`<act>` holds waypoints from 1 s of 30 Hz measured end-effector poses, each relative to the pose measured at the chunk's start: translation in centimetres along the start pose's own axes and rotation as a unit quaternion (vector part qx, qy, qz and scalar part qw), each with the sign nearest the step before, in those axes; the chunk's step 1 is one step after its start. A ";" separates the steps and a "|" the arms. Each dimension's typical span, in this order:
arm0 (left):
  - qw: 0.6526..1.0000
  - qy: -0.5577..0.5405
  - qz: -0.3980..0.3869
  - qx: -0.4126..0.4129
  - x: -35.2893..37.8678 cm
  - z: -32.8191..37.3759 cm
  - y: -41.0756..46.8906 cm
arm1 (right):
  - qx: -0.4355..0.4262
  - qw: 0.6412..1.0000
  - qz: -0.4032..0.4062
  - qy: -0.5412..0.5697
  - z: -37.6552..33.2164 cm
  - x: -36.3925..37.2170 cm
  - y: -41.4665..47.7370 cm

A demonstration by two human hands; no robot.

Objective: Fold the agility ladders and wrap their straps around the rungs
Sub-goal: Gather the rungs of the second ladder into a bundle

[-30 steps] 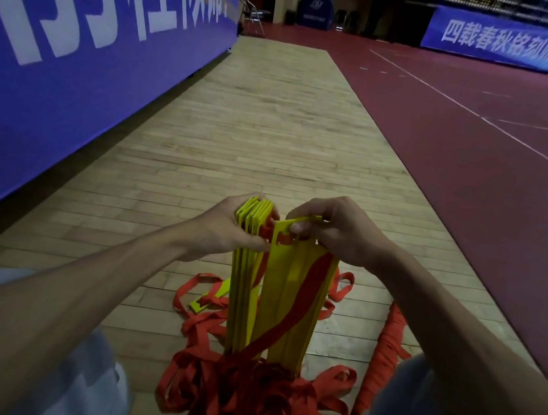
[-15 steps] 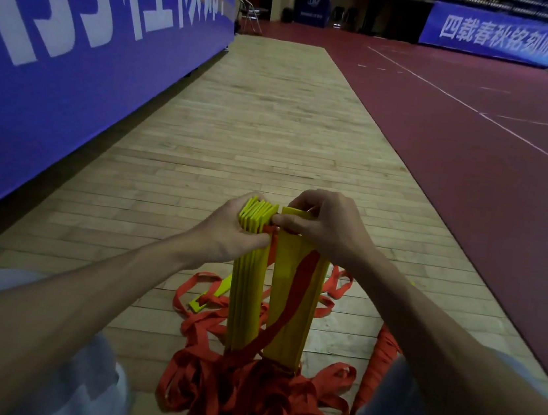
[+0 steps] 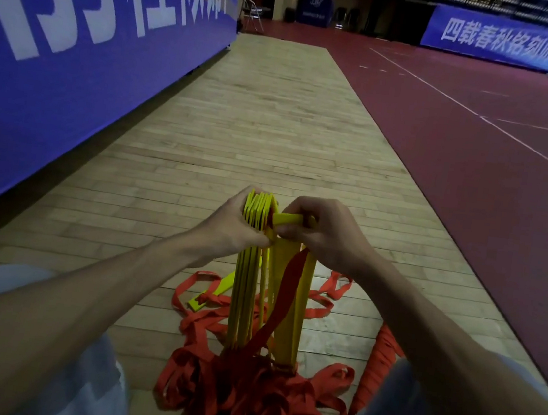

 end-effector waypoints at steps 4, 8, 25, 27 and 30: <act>0.996 0.003 -0.087 0.005 1.5 0.4 -0.5 | 0.017 0.999 -0.007 0.033 0.2 -0.2 0.0; 0.997 0.063 -0.018 0.032 0.3 0.8 -0.4 | 0.058 0.995 0.036 -0.070 1.5 -1.0 -0.1; 0.981 0.137 0.127 0.059 -2.3 2.0 -1.2 | 0.100 0.987 -0.020 0.127 1.6 -0.1 -0.7; 0.990 0.083 0.109 0.013 -2.1 0.8 -0.8 | 0.109 0.981 -0.046 0.154 1.8 0.7 -0.8; 0.999 -0.022 0.036 -0.032 -1.0 -0.4 -0.2 | 0.094 0.984 -0.055 0.140 1.8 1.4 -0.9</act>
Point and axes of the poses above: each hand's wrist, its own y-axis towards the middle knuckle, its own x-axis out of the palm, z = x × y, the point moved 10 cm from there along y, towards the middle knuckle, and after that the axes turned 12 degrees about y, right-handed, at the moved point
